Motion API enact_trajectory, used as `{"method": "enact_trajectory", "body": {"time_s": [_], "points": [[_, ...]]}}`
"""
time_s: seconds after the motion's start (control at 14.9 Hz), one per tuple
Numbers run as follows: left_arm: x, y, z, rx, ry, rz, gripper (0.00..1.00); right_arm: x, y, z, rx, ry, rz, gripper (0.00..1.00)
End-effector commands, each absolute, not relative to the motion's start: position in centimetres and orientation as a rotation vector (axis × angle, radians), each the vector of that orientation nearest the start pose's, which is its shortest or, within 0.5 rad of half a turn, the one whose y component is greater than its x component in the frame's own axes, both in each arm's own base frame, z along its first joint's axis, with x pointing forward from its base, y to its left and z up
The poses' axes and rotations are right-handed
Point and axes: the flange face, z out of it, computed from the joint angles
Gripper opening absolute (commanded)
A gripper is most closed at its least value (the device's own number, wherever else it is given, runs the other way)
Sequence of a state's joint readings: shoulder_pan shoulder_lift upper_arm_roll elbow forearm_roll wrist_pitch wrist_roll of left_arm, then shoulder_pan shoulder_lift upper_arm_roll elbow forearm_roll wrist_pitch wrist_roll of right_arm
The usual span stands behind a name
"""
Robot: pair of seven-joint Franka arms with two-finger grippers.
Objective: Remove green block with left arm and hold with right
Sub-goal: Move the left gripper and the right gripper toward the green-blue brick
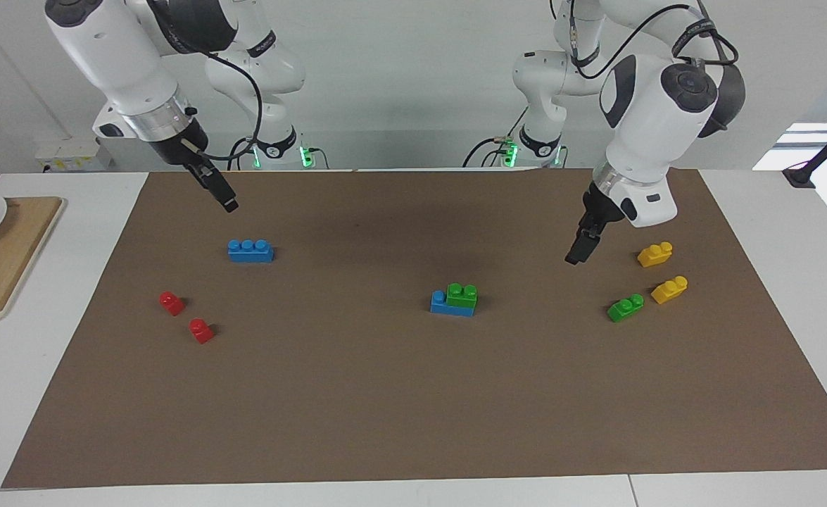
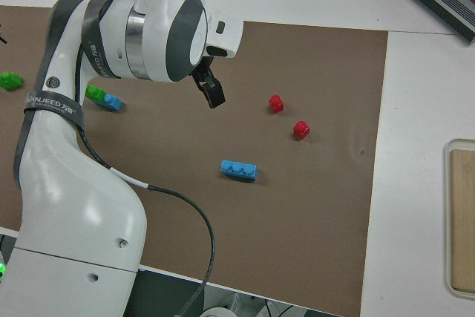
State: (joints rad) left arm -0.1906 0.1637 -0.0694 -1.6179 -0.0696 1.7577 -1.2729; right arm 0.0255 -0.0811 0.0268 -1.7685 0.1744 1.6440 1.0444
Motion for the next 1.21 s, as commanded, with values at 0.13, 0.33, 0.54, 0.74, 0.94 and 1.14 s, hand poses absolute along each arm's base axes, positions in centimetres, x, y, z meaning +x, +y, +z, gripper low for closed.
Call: {"method": "enact_trajectory", "body": {"time_s": [0.13,0.33,0.54,0.74,0.94,1.14], "points": [[61.8,-18.2,49.3,-2.607,-1.959,0.064,1.0,53.6,7.7,56.3,-2.339,1.787,0.269,0.95],[62.3,-19.3,47.8,-2.55,-2.07,0.101,1.0,55.6,10.0,53.3,-2.238,1.829,0.345,0.95],[62.1,-21.8,46.2,-2.497,-2.161,0.087,1.0,57.1,14.1,50.3,-2.166,1.853,0.367,0.95],[59.7,-24.9,43.0,-2.476,-2.169,0.087,1.0,58.2,16.8,48.3,-2.017,1.934,0.42,0.95],[57.2,-27.2,40.7,-2.504,-2.098,0.101,1.0,57.9,19.7,45.5,-1.989,1.976,0.461,0.95],[56.1,-28.5,39.3,-2.515,-2.061,0.113,1.0,57.3,22.0,43.8,-1.937,1.996,0.458,0.95]]}}
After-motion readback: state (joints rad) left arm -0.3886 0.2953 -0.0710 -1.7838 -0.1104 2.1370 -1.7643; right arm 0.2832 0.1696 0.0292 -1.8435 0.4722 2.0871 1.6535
